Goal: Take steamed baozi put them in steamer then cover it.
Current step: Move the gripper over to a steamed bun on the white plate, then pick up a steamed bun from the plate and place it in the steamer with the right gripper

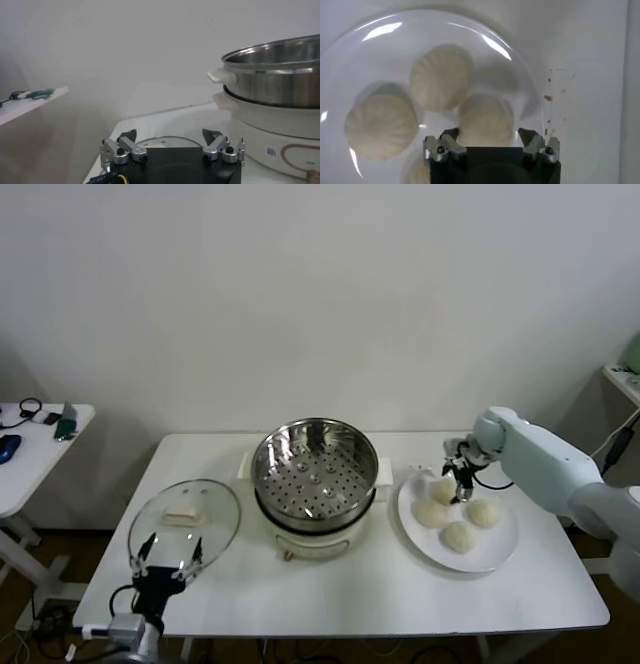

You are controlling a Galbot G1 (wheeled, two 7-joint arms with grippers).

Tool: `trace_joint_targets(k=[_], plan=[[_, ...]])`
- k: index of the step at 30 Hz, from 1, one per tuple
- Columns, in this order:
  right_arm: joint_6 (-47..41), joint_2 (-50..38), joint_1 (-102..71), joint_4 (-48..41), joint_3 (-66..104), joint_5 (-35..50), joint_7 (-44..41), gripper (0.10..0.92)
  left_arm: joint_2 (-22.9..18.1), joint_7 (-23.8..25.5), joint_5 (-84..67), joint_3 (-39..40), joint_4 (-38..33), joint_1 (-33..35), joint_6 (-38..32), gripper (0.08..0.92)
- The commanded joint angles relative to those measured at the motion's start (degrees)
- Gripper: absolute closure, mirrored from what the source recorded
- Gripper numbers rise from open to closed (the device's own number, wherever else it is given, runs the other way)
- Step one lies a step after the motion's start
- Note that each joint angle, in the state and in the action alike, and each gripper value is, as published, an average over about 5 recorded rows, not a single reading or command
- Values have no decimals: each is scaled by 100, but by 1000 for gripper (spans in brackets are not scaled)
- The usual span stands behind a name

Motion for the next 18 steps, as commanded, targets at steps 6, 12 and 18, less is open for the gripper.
trace_joint_targets(k=[6,12,18], plan=[[57,-108,285,260,-135,280,-87,368,-17,-12,3,7,17,-4,3,177],[343,-409,1965,1516,-1622,1234,-211,372,2,-30,24,11,9,-21,21,177],[1090,-58,3831,2450,-2500,1659,-391,377,12,-36,36,22,-56,-22,39,177]])
